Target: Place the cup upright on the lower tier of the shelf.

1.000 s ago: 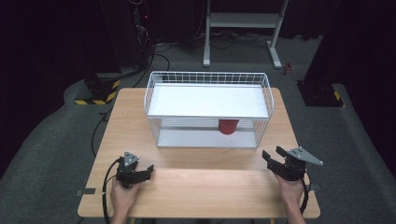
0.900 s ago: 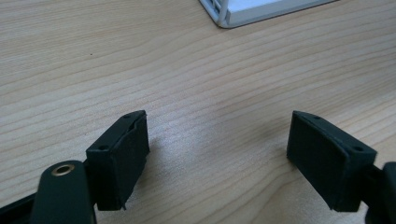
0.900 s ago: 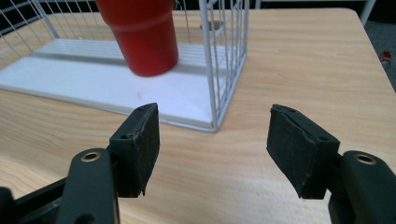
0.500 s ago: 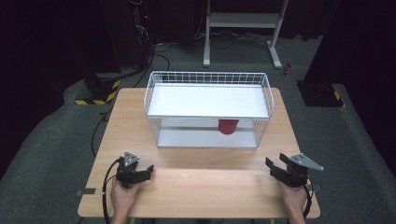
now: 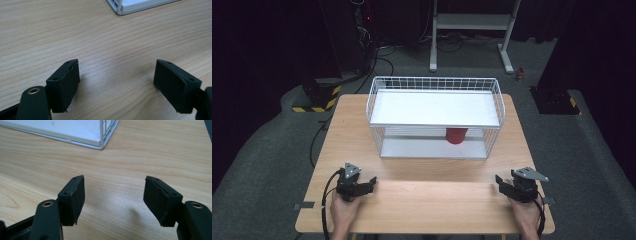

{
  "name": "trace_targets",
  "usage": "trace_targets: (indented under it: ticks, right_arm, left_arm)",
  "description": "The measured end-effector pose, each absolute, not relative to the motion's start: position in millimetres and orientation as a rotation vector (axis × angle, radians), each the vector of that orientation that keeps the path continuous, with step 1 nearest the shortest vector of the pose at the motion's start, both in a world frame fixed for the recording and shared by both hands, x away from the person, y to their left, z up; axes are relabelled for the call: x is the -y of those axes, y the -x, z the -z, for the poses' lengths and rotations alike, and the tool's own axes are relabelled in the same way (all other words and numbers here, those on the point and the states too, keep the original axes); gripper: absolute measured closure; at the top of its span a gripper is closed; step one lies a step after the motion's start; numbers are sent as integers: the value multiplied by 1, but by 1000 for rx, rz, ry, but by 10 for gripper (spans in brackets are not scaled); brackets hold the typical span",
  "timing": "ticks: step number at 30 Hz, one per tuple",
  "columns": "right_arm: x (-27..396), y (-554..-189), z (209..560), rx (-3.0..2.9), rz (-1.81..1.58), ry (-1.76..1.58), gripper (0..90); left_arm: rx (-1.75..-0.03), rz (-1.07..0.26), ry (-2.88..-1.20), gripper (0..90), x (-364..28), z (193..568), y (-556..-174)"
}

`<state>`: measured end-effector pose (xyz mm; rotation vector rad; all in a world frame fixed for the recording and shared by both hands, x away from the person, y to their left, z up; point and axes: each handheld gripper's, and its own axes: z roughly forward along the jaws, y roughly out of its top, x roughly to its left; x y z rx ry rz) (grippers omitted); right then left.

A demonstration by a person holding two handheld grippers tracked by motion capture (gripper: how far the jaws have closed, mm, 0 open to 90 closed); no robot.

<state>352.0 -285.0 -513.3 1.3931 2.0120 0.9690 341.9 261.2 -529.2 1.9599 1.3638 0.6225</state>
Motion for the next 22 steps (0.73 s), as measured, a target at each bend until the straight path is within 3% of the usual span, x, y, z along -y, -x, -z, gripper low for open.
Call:
trace_targets:
  ticks: [22]
  right_arm:
    - [285,-359,523,-2101,-891,-1411,291]
  left_arm:
    - [-1365,-618,-1960,211,-261,529,-342]
